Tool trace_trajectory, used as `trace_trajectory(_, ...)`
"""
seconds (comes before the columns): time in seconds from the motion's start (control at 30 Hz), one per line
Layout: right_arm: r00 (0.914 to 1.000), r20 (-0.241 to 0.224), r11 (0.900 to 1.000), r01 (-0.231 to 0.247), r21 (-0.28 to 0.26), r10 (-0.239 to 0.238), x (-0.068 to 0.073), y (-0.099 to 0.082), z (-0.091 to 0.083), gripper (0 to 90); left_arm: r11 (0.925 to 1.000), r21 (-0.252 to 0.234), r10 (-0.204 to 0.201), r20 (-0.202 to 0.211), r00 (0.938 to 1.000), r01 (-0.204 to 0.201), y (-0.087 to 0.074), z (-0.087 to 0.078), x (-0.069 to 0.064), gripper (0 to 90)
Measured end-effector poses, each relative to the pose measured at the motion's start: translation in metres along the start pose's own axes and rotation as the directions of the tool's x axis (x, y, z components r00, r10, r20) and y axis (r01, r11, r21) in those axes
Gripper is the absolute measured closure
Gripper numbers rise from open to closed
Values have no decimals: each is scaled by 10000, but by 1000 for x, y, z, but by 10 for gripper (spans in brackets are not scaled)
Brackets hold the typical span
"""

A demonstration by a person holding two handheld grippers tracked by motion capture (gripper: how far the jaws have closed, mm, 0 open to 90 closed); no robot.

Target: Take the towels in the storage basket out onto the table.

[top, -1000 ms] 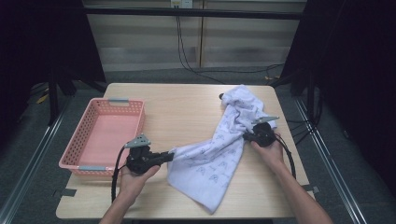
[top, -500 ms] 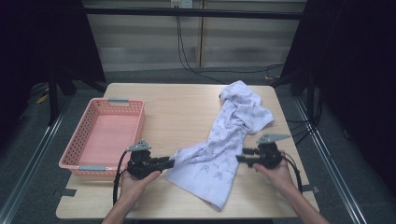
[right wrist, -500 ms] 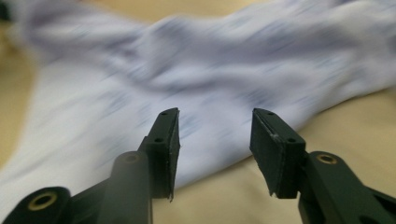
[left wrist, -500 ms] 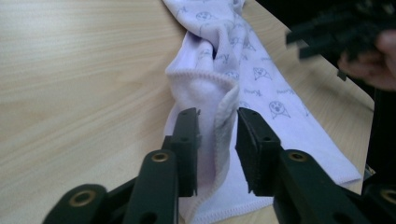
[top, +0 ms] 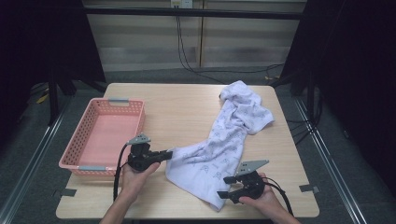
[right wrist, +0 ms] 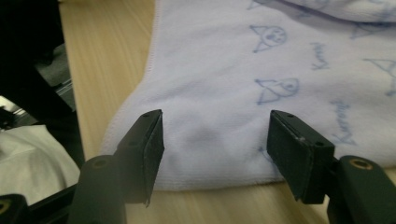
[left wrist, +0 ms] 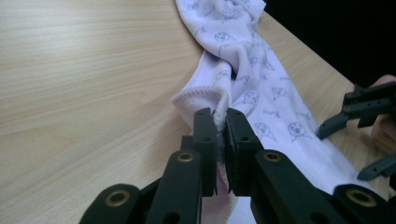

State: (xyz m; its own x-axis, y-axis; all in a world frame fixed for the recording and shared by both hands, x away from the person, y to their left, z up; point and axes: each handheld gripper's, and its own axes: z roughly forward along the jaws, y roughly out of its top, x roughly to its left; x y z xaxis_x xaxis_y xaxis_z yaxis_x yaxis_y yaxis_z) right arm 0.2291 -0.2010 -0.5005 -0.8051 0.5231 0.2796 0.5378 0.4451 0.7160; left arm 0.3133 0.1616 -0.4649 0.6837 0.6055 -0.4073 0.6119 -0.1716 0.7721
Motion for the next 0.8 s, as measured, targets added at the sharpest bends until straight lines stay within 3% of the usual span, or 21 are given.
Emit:
trace_trajectory(0.13,9977,338,9983,582,34,-583,8,-2,5,339,9997,-136,-181,60,9998,182,1,-3,3,841)
trace_trajectory(0.23,9943,671,9966,821,93,-826,11,-3,6,406,9994,-249,-237,87,9997,239,2,-4,4,838)
trace_trajectory(0.27,9773,1448,9879,1523,282,-1547,16,-3,6,517,9993,-258,-284,107,9995,287,2,-4,4,838)
trace_trajectory(0.3,9785,1500,9899,1396,231,-1414,15,-4,5,585,9994,-250,-248,108,9996,251,2,-5,4,837)
trace_trajectory(0.33,9785,1500,9899,1396,231,-1414,15,-4,5,585,9994,-250,-248,108,9996,251,2,-5,4,837)
trace_trajectory(0.37,9769,1627,9904,1352,297,-1383,14,-3,4,678,9992,-275,-289,109,9995,292,2,-6,3,837)
trace_trajectory(0.4,9846,1429,9947,962,374,-1006,8,-1,1,822,9991,-279,-329,205,9992,335,2,-8,2,845)
trace_trajectory(0.5,9944,985,9992,359,201,-378,-4,1,-13,848,9991,-325,-261,351,9990,272,3,-12,-3,849)
trace_trajectory(0.6,9926,1191,9979,-159,-627,233,-15,5,-41,853,9991,-435,39,786,9969,-5,7,-23,-20,851)
trace_trajectory(0.63,9926,1191,9979,-159,-627,233,-15,5,-41,853,9991,-435,39,786,9969,-5,7,-23,-20,851)
trace_trajectory(0.67,9872,1486,9886,-353,-1464,573,-23,11,-71,854,9983,-556,194,923,9955,-143,10,-26,-25,852)
trace_trajectory(0.7,9843,1621,9828,-394,-1802,692,-25,14,-85,854,9969,-762,288,1396,9898,-182,16,-31,-34,854)
trace_trajectory(0.77,9782,1899,9696,-367,-2421,844,-29,21,-111,855,9949,-927,542,1572,9861,-399,28,-39,-47,856)
trace_trajectory(0.8,9782,1899,9696,-367,-2421,844,-29,21,-111,855,9949,-927,542,1572,9861,-399,28,-39,-47,857)
